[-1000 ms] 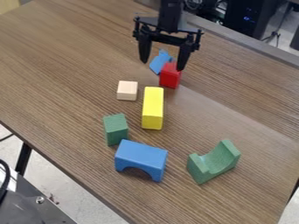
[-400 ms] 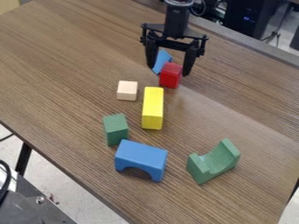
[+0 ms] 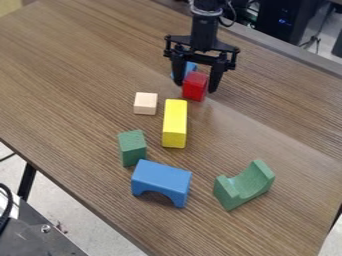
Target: Move the red block to the right
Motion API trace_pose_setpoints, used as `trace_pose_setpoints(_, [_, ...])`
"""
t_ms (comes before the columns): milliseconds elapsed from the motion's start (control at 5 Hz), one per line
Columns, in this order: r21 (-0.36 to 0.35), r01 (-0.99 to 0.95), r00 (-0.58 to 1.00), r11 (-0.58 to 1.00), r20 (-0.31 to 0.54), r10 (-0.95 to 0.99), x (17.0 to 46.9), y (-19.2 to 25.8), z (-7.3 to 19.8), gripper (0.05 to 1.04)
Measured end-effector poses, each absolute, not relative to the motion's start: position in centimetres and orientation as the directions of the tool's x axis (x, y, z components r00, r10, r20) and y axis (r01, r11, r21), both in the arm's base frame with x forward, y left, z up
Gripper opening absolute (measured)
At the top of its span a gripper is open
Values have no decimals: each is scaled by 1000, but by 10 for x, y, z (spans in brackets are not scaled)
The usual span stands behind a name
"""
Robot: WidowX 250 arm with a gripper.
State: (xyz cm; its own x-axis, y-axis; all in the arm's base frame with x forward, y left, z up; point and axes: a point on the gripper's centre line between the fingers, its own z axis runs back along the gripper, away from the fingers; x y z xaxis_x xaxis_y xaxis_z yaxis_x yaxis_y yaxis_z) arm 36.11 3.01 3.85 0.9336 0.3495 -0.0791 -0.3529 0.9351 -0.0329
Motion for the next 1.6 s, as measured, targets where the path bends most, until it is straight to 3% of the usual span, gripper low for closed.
trace_pose_setpoints(200, [-34, -353, 934, 935, -75, 350, 361, 31, 37, 567])
trace_pose_setpoints(600, [-21, -331, 942, 943, -64, 329, 355, 25, 44, 566])
trace_pose_setpoints(800, [-16, -237, 971, 971, 6, 237, 355, -4, 69, 566])
trace_pose_setpoints(1000, [-17, -136, 991, 991, 16, 136, 353, -39, 73, 566])
trace_pose_setpoints(1600, [-62, -5, 999, 998, -46, 3, 351, -80, 53, 566])
